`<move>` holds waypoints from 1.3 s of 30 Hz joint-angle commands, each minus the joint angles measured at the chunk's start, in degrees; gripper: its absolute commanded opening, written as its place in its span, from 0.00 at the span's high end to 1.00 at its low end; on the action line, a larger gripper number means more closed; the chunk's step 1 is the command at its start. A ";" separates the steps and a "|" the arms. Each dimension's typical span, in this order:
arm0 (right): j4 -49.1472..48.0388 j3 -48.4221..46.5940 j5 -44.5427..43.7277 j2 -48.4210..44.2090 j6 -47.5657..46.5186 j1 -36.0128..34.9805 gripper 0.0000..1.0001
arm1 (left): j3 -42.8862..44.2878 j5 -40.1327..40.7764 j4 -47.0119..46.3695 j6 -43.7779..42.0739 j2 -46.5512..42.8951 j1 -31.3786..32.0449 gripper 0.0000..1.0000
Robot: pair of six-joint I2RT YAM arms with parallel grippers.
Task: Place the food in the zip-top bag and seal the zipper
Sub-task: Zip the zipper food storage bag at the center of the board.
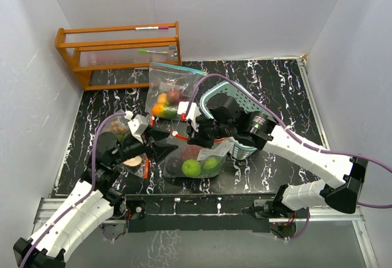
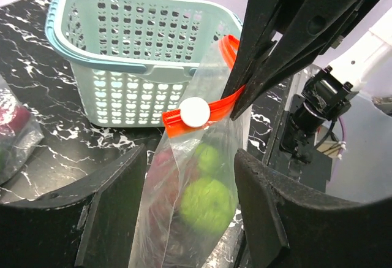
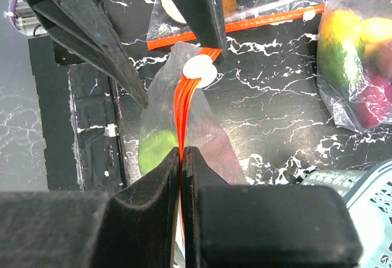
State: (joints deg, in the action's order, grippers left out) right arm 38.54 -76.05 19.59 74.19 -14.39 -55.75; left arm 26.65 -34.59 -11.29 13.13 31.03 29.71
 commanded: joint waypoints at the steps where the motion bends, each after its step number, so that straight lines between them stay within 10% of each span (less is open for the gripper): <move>1: -3.81 -2.20 0.89 -2.40 0.61 0.13 0.92 | 1.40 -5.67 -7.09 2.23 3.69 -0.05 0.43; 18: -3.02 -1.29 -0.99 -2.09 0.27 0.12 0.92 | 1.68 -10.75 -12.77 4.98 7.29 -0.12 0.56; 32: -2.81 -1.56 -3.89 -2.01 0.50 0.16 0.92 | 2.17 -11.88 -11.35 2.82 8.30 -0.10 1.00; 39: 0.70 -7.23 -5.76 -1.81 0.57 0.11 0.53 | 6.52 -10.44 -1.22 -3.23 8.80 -0.10 1.00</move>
State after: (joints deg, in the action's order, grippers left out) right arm 40.01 -77.38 15.25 74.19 -13.54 -55.75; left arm 28.45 -45.34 -16.95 14.26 40.03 29.71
